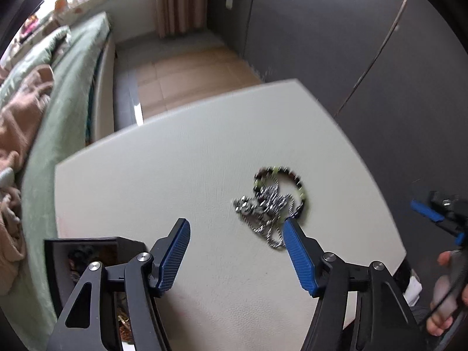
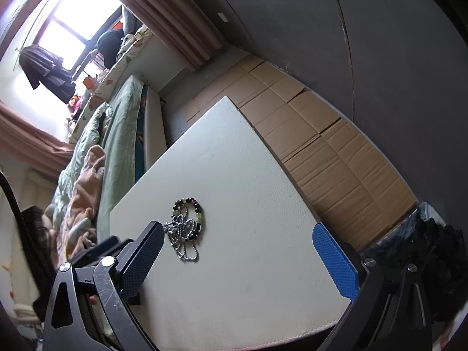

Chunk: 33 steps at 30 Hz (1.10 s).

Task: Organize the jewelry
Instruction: 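Reach the left tool to the silver chain necklace and grasp its pendant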

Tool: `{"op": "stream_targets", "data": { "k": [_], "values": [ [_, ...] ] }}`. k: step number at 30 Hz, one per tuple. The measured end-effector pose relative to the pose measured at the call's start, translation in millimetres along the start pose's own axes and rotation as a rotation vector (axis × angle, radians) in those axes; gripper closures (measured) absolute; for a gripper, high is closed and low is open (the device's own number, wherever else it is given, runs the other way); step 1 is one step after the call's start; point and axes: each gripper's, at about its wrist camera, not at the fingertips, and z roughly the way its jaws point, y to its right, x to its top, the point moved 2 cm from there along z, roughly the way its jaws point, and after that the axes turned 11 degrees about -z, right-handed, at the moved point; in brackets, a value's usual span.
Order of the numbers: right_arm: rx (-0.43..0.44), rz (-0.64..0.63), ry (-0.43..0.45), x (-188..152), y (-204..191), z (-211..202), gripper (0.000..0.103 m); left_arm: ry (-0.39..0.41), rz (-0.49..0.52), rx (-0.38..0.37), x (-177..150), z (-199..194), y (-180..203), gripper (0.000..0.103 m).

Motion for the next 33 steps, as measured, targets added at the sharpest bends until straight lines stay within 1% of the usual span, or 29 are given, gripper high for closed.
{"op": "stream_targets", "data": {
  "k": [4, 7, 8, 13, 16, 19, 21, 24, 28, 30, 31, 33],
  "values": [
    [0.004, 0.012, -0.008, 3.8, 3.1, 4.7, 0.000, -0.039, -0.032, 0.009, 4.7, 19.1, -6.6, 0.037],
    [0.005, 0.016, -0.010, 6.9, 2.1, 8.0, 0.000, -0.043, -0.064, 0.023, 9.9, 29.8, -9.7, 0.044],
    [0.005, 0.016, -0.012, 8.2, 0.5, 10.0, 0.000, -0.038, -0.069, 0.033, 12.2, 33.9, -9.9, 0.044],
    [0.000, 0.015, -0.029, 16.3, -4.4, 22.0, 0.000, -0.031, -0.051, 0.056, 17.2, 46.1, -4.7, 0.044],
    [-0.002, 0.010, -0.040, 18.5, -6.4, 26.4, 0.000, -0.025, -0.018, 0.115, 16.4, 51.7, 0.2, 0.044],
    [-0.009, 0.002, -0.050, 18.6, -8.1, 29.8, 0.000, -0.024, -0.009, 0.138, 15.7, 51.6, 1.7, 0.044],
    [-0.011, 0.002, -0.057, 18.3, -7.7, 30.9, 0.000, -0.038, -0.019, 0.127, 13.9, 51.1, 0.6, 0.044],
    [-0.012, 0.006, -0.061, 17.3, -5.2, 30.5, 0.000, -0.083, -0.035, 0.079, 6.7, 50.4, 1.4, 0.045],
    [-0.006, 0.040, -0.054, 15.9, 3.3, 25.8, 0.000, -0.104, -0.002, 0.068, -5.3, 47.1, 6.2, 0.045],
    [0.000, 0.059, -0.049, 14.3, 7.3, 23.0, 0.000, -0.113, -0.005, 0.040, -10.9, 44.1, 8.8, 0.045],
    [0.003, 0.065, -0.047, 14.0, 8.3, 22.3, 0.000, -0.112, 0.003, 0.038, -13.6, 42.7, 10.8, 0.045],
    [0.007, 0.072, -0.048, 13.7, 9.7, 21.7, 0.000, -0.116, 0.033, 0.062, -19.6, 44.0, 15.5, 0.045]
  ]
}}
